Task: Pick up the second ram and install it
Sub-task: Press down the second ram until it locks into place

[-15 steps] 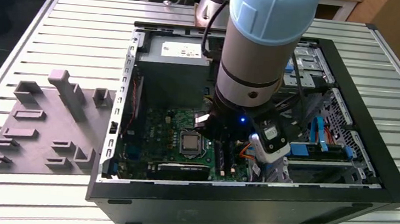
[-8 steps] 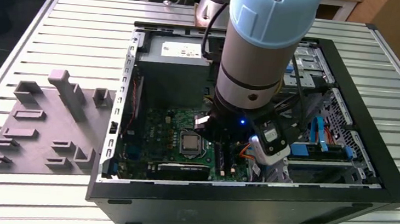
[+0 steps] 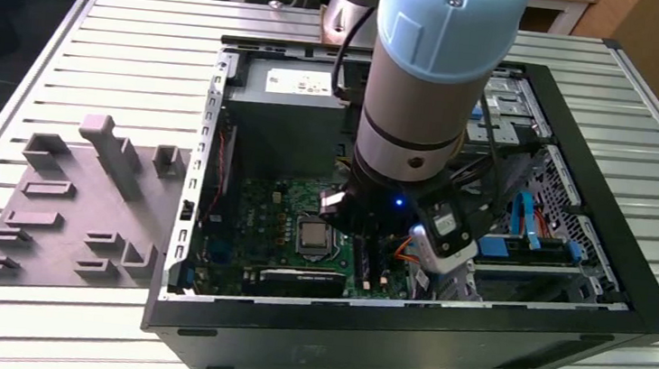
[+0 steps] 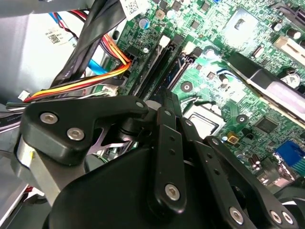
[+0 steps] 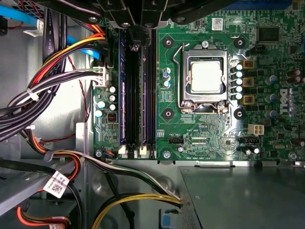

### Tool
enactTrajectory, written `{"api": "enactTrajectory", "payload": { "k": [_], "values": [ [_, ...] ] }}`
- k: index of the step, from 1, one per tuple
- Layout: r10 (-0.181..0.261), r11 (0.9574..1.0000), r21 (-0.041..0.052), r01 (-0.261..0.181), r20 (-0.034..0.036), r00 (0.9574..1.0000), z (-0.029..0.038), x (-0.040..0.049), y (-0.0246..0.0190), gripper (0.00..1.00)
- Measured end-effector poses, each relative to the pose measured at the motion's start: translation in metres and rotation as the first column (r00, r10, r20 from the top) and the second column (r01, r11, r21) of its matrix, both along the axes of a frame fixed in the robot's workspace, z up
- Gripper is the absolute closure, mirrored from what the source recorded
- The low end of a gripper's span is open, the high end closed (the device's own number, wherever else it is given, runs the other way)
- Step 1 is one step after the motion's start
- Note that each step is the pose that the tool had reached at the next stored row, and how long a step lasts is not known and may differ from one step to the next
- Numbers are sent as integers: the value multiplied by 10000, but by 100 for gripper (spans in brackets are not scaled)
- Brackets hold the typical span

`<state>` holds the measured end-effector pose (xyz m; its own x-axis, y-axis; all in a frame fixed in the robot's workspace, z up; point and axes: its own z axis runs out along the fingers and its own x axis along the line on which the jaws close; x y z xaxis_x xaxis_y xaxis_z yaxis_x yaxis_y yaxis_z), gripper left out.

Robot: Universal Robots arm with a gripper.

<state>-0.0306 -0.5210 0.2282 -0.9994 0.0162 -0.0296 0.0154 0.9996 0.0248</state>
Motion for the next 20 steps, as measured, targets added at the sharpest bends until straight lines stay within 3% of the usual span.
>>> {"api": "enactTrajectory", "payload": {
  "k": [20],
  "values": [
    [0, 10000, 5, 0, 3, 10000, -60, 0, 0, 89]
  ]
}}
